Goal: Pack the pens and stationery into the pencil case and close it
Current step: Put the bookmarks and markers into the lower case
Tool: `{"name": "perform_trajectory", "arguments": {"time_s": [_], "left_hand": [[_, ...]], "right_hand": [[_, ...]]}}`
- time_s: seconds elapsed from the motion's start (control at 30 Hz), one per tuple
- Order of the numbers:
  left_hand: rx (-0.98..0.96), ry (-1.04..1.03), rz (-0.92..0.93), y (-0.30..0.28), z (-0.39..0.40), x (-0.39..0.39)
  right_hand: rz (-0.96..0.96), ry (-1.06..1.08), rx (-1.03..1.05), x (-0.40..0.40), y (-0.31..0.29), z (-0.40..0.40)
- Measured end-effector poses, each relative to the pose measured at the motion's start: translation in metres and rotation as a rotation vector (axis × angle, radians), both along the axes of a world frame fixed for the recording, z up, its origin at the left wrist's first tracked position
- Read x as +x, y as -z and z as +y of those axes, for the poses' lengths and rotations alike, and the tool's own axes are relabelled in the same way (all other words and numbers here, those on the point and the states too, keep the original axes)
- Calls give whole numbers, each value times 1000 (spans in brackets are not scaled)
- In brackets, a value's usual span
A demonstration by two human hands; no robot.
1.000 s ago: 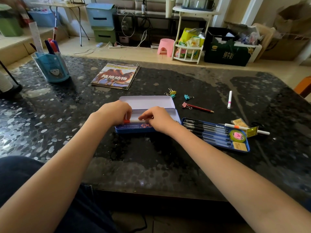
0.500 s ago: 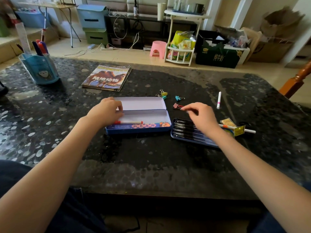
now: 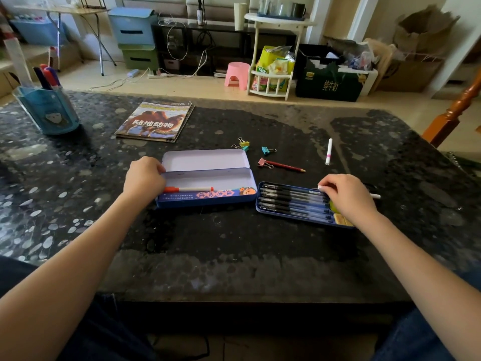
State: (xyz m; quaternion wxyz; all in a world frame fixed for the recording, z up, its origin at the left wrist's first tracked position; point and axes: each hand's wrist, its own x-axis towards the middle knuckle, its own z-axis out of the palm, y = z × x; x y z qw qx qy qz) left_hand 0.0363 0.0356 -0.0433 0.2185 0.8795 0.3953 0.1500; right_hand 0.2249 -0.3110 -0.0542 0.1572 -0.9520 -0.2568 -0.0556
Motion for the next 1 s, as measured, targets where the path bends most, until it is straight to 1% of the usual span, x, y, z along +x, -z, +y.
{"name": "perform_trajectory", "arguments": {"time_s": [0.13, 0.2, 0.27, 0.37, 0.4, 0.43, 0.5, 0.53, 0.57, 0.63, 0.7, 0.73, 0.8, 0.9, 1.0], "left_hand": [[-64, 15, -25, -3, -10, 5], [-86, 40, -13, -3, -18, 9], [-98, 46, -6, -6, -24, 10], [42, 94, -92, -15, -28, 10], [53, 139, -136, -20, -30, 11], [-18, 197, -176, -25, -35, 12], [-298, 323, -238, -32, -48, 14], [-428, 353, -250, -34, -53, 15], [-517, 356, -246, -34, -55, 15], [-594, 330, -229, -32, -53, 13], [-611, 280, -258, -32, -46, 12], [-609, 258, -286, -34, -42, 11], [-621, 231, -319, -35, -39, 9], [-629, 239, -288, -33, -40, 10], [-546, 239, -255, -31, -38, 8]], "right_hand": [[-233, -165, 84, -12, -7, 7], [-256, -273, 158, -19, -10, 19], [-200, -358, 222, -29, -12, 38], [-120, -451, 238, -44, -14, 75], [-67, -485, 262, -49, -16, 90], [10, -513, 297, -54, -18, 104], [189, -538, 341, -62, -25, 130], [274, -544, 333, -64, -27, 142], [353, -552, 308, -67, -29, 151], [478, -570, 292, -70, -30, 165], [554, -574, 344, -72, -29, 172], [561, -572, 351, -72, -29, 174], [512, -581, 317, -70, -28, 177], [473, -589, 230, -72, -25, 182], [444, -613, 157, -76, -24, 186]]}}
